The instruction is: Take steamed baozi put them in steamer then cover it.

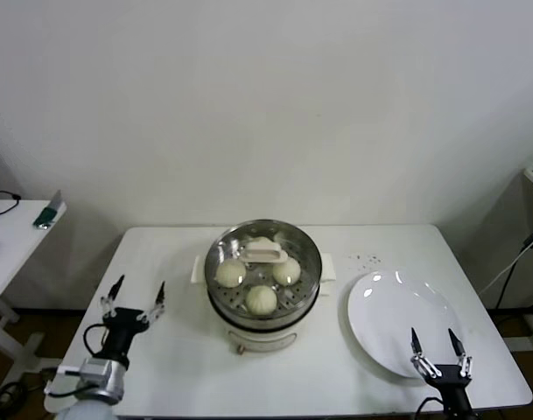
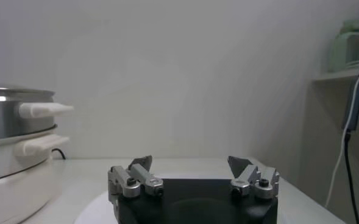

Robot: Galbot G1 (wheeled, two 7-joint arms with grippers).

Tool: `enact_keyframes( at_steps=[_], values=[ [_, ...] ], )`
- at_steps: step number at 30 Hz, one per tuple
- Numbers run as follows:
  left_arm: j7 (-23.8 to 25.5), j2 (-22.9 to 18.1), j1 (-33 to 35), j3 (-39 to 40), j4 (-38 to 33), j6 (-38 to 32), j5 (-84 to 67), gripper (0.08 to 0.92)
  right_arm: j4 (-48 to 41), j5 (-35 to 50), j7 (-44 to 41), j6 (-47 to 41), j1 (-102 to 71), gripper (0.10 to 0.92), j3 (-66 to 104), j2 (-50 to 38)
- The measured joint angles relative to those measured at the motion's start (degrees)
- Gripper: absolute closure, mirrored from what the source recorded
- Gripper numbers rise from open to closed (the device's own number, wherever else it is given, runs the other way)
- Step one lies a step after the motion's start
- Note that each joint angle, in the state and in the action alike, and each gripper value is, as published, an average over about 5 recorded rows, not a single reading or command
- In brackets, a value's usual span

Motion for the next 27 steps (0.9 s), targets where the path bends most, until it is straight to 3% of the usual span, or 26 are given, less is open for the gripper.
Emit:
enact_keyframes(
  at_steps=[12, 27],
  values=[
    [-0.5, -0.7, 2.4, -0.4, 7.0, -8.6, -5.1, 0.177, -0.9, 0.0, 0.2, 0.3, 0.3, 0.203, -0.7, 0.2],
    [-0.4, -1.0, 3.1, 0.5, 9.4, -12.1, -6.5, 0.177, -0.9, 0.0, 0.1, -0.1, 0.0, 0.203, -0.9, 0.4]
  ],
)
